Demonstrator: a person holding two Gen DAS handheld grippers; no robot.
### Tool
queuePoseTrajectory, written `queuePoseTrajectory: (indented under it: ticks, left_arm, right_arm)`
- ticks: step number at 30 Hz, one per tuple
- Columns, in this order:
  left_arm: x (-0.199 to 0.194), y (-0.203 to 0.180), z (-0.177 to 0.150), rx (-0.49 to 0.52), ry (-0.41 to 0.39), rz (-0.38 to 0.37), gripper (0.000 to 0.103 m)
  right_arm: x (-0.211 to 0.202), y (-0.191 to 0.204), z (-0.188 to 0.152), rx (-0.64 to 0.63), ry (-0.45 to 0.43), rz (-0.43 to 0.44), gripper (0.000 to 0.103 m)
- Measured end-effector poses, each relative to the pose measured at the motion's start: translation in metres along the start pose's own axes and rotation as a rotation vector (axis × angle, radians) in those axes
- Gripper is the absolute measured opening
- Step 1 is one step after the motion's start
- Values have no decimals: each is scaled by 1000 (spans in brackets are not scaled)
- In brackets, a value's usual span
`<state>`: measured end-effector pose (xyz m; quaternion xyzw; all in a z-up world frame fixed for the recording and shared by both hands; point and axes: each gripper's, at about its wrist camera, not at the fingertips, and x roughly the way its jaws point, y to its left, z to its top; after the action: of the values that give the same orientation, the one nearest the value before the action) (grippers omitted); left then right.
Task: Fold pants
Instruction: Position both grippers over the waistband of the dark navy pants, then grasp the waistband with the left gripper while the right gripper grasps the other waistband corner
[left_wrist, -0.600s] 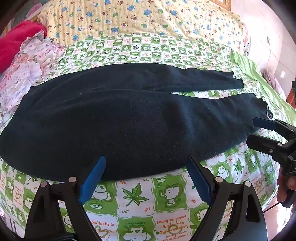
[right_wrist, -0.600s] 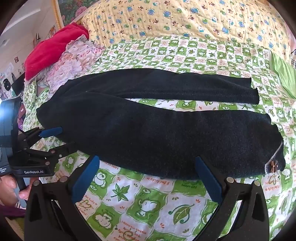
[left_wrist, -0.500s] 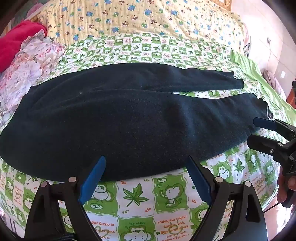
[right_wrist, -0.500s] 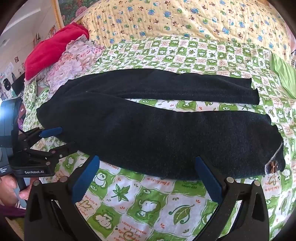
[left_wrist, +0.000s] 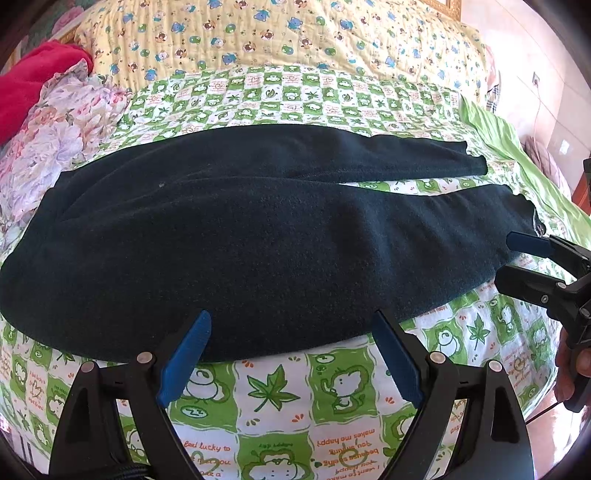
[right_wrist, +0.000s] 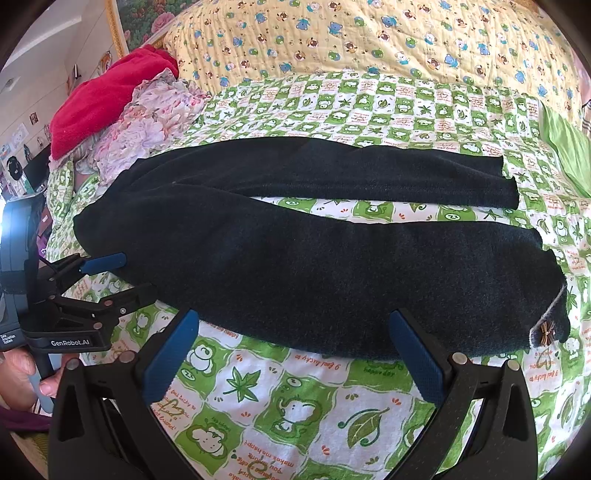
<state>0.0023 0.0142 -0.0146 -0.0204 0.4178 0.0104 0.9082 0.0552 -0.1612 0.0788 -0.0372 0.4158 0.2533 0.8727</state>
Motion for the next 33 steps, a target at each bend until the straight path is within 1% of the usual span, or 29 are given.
queuePoseTrajectory:
  ticks: [8,11,16,18,22,27,30,33]
  left_arm:
    - [2,1,1,2,4,-8,89]
    - [2,2,1,3,6,-13,89]
    - [1,2,6,28,10,-39,89]
    - [1,2,8,41,6,-48,89]
    - [1,2,15,63,7,-67,89]
    - [3,1,21,84,9,-85,89]
    - [6,2,26,86,19,-96,89]
    - [10,2,34,94,23,-111,89]
  right_arm:
    - [0,0,0,2,1,4,102]
    - [2,10,3,1,1,7,102]
    - [-1,8,4,4,-6,14,102]
    - [-1,1,8,18,22,22,102]
    - [-2,-8,13,46,37,38,102]
    - [-4,-19,19,63,12,46,102]
    - [-5,-27,24,97,9,63,102]
    - [-4,-37,30,122,19,57,102]
